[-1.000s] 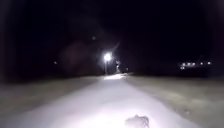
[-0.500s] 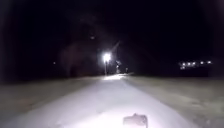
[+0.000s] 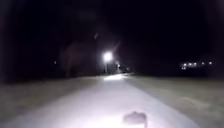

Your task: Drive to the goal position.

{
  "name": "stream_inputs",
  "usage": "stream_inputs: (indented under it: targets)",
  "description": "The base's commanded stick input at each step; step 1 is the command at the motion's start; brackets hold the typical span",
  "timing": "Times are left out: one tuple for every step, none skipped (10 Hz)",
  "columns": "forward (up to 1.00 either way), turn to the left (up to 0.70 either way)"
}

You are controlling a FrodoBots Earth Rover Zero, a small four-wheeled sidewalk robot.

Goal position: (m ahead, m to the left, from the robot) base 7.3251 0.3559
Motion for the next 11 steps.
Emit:
stream_inputs:
  targets:
    - [0.70,0.00]
    - [0.70,0.00]
    - [0.70,0.00]
    - [0.70,0.00]
    - [0.70,0.00]
    - [0.70,0.05]
    - [0.70,0.14]
    - [0.70,0.14]
    - [0.70,0.14]
    - [0.70,0.10]
    - [0.70,0.01]
